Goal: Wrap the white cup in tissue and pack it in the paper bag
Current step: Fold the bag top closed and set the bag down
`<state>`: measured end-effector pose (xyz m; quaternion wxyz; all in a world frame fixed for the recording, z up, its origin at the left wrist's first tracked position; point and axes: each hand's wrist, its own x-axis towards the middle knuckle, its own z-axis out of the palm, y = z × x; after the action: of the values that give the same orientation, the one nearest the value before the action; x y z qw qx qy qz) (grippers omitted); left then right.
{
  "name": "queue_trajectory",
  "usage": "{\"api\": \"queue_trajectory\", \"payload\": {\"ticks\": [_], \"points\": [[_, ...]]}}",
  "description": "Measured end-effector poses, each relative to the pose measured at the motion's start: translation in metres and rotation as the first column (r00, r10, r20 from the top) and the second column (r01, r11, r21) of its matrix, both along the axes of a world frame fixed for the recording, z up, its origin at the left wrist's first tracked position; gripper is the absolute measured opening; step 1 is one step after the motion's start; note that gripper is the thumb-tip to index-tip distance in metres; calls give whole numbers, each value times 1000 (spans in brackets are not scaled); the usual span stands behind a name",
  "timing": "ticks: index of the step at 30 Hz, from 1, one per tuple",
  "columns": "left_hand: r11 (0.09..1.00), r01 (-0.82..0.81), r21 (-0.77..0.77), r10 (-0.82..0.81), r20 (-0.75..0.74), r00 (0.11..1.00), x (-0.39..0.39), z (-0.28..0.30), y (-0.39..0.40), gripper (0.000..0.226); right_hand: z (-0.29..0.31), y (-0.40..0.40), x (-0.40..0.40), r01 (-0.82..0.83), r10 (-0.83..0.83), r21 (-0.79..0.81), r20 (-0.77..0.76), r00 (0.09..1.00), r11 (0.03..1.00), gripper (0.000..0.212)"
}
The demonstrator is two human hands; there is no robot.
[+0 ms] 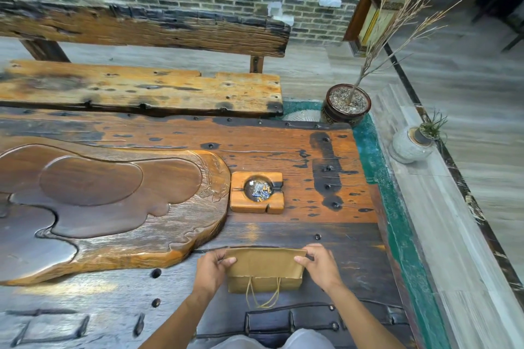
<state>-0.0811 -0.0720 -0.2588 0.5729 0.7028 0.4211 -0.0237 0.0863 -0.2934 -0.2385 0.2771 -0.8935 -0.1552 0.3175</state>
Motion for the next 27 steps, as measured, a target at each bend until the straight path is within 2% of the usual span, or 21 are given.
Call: {"api": "queue_trajectory", "payload": {"ticks": [2, 5, 9, 13, 15, 16, 18, 19, 20, 21, 22, 24, 27], "points": [[997, -4, 78, 2, 33, 999, 4, 11, 9, 24, 15, 8, 7, -34, 32, 25, 67, 997, 999, 11], [995, -43, 85, 35, 98, 995, 13, 34, 23, 45, 41, 19, 18, -35, 27, 62, 127, 992, 997, 23], [1000, -30, 7, 28, 206, 978, 28, 76, 44, 25, 86, 35, 36, -62, 32, 130, 218, 975, 990, 31], [994, -48, 100, 9, 357, 934, 48, 138, 64, 54, 136, 50, 56, -29, -36, 244, 257, 966, 969, 28], [986, -72, 151, 3, 417, 909, 59, 169, 74, 58, 164, 58, 62, -18, -78, 320, 284, 956, 947, 26], [980, -91, 175, 6, 435, 900, 63, 187, 79, 53, 178, 62, 65, -22, -100, 372, 304, 947, 928, 29], [985, -139, 101, 74, 480, 874, 72, 216, 87, 15, 213, 70, 66, 0, -172, 462, 330, 928, 887, 33], [983, -168, 70, 107, 522, 846, 78, 226, 94, 22, 230, 73, 68, 15, -214, 518, 326, 921, 855, 27], [979, -192, 71, 119, 564, 817, 81, 243, 96, 38, 246, 75, 69, -3, -227, 571, 330, 916, 821, 15], [979, -196, 59, 122, 606, 786, 85, 254, 101, 45, 261, 78, 71, -13, -244, 615, 331, 911, 788, 13], [971, -226, 75, 133, 618, 775, 85, 277, 101, 42, 276, 81, 74, -26, -255, 647, 337, 907, 762, 19], [975, -205, 92, 102, 629, 770, 87, 312, 104, 11, 301, 87, 79, -18, -304, 700, 333, 892, 714, 19], [976, -176, 129, 31, 718, 695, 92, 355, 113, 5, 343, 94, 81, -50, -351, 783, 334, 875, 621, 22]]}}
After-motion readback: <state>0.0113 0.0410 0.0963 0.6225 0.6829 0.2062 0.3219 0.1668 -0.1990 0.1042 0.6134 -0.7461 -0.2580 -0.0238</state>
